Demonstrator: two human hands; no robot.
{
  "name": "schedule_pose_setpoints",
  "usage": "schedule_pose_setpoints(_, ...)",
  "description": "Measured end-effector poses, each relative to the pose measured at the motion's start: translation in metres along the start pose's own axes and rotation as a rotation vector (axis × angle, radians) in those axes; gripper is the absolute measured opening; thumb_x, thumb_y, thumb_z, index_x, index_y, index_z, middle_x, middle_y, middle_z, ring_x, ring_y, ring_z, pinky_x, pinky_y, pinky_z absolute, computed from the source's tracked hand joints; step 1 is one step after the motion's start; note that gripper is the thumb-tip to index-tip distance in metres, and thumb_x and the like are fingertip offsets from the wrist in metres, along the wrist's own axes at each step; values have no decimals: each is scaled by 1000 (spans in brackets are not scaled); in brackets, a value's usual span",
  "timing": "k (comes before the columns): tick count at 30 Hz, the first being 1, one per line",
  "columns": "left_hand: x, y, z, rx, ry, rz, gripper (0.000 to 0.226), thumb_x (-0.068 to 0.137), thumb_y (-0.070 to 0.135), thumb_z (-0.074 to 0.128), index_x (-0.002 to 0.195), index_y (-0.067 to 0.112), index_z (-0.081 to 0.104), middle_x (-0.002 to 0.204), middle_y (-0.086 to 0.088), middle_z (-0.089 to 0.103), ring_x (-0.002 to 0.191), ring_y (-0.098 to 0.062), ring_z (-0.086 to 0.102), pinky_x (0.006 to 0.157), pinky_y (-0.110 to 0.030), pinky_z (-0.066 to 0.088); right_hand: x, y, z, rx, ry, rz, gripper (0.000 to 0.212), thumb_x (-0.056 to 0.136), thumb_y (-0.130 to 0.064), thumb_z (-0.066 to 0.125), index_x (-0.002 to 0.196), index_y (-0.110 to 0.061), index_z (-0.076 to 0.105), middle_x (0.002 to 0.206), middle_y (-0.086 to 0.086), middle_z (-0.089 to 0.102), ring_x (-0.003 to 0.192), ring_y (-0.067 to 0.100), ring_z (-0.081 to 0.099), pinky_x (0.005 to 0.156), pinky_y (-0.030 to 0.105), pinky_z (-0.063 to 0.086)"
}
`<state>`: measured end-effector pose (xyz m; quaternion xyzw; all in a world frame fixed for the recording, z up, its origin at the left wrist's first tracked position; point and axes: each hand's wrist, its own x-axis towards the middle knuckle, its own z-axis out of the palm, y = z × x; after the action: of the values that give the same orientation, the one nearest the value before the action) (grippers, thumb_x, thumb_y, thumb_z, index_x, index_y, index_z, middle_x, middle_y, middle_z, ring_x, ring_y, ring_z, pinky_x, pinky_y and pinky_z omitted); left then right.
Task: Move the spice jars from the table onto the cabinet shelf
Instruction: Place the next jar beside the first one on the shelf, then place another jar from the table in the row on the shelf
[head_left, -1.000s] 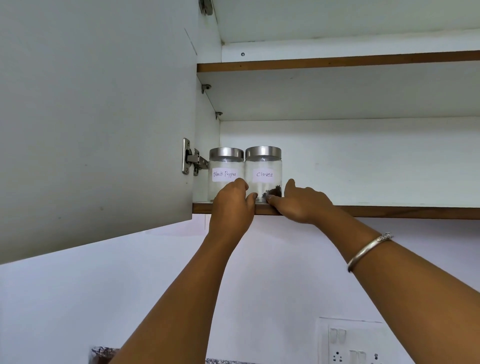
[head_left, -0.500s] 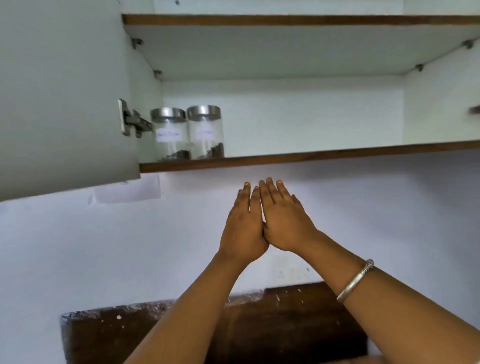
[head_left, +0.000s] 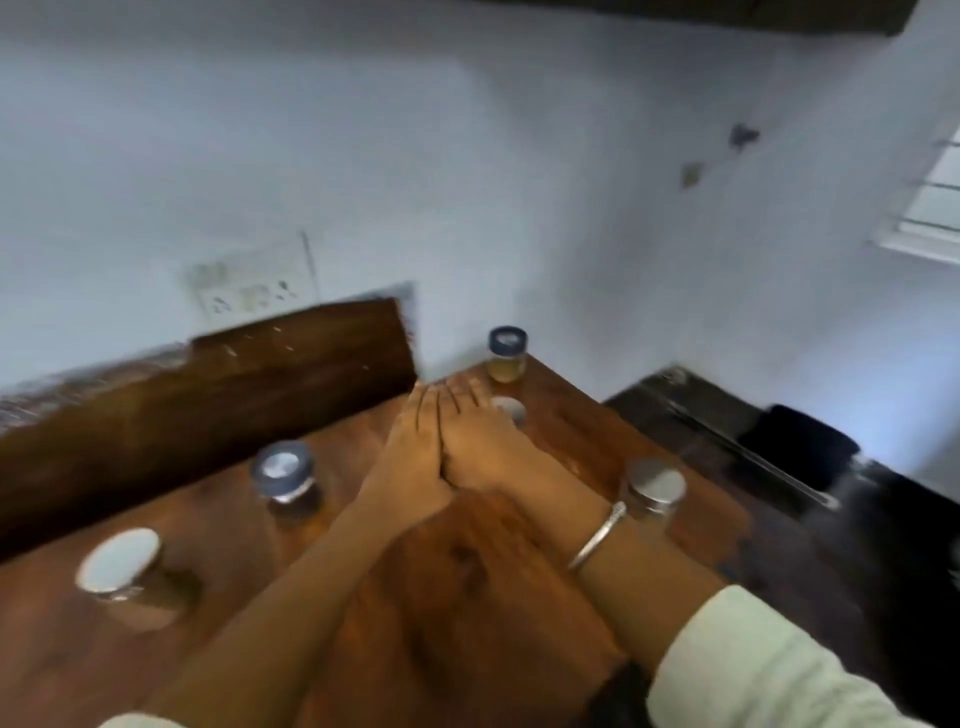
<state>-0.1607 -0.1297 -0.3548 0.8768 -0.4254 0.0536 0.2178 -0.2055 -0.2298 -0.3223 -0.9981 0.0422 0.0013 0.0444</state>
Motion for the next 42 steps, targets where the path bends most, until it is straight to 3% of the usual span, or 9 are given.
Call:
schedule_pose_setpoints(2,4,26,49,-63,-63,-77,89,86,32,57,147,0,0,155,-7,-2,146,-26,0,118,-28,1,-26,39,19,35,-45,37,72,92,-21,46,151,-7,7,158,15,10,146,35,6,117,52,16)
schedule_pose_setpoints(4,14,57,84,-129,-116,-109,87,88,29,58,148,3,2,157,-10,2,147,-23,4,118,-26,3,-45,78,29,45,-59,48,74,91,-21,50,150,-5,9,157,17,13,145,38,7,117,51,16)
schedule_pose_setpoints(12,44,150,153,-267,-300,-111,102,79,26,71,149,5,-1,158,-8,2,147,-20,1,120,-35,11,-88,198,54,47,-158,116,73,90,-26,53,151,-11,13,158,15,12,146,38,2,119,51,10)
schedule_pose_setpoints(19,62,176,198,-225,-455,-103,105,80,33,69,148,1,-5,158,-12,-1,147,-24,-1,120,-32,8,-102,250,89,128,-272,229,82,86,-28,57,151,-18,7,160,10,-5,143,44,-8,114,62,9)
schedule_pose_setpoints(22,65,182,208,-208,-499,-140,110,81,35,69,146,2,-13,158,-12,-10,146,-24,-9,118,-30,8,-104,263,100,243,-309,257,86,87,-28,60,151,-27,2,159,8,-11,142,47,1,113,59,21)
schedule_pose_setpoints(25,69,183,214,-251,-479,-197,107,82,28,69,147,4,-13,158,-11,-7,146,-24,-3,118,-31,19,-105,272,106,343,-238,227,80,89,-22,59,151,-28,8,159,9,-3,135,42,25,105,47,38)
schedule_pose_setpoints(31,65,167,214,-309,-414,-146,86,87,10,58,150,9,-1,156,-14,9,143,-27,19,111,-27,30,-100,281,112,393,-171,214,88,80,-33,69,149,-22,17,151,10,21,125,36,38,99,44,42)
schedule_pose_setpoints(36,59,148,198,-447,-332,-238,109,72,33,77,149,19,2,154,-2,21,140,-15,25,110,-21,27,-93,271,108,519,-54,217,81,83,-44,64,148,-20,23,146,7,34,127,24,41,98,34,42)
schedule_pose_setpoints(42,33,126,178,-520,-77,-307,120,62,32,85,147,26,0,149,-3,22,135,-15,28,106,-24,33,-68,223,82,621,14,157,78,75,-57,68,140,-26,35,140,-2,47,121,18,51,88,24,41)
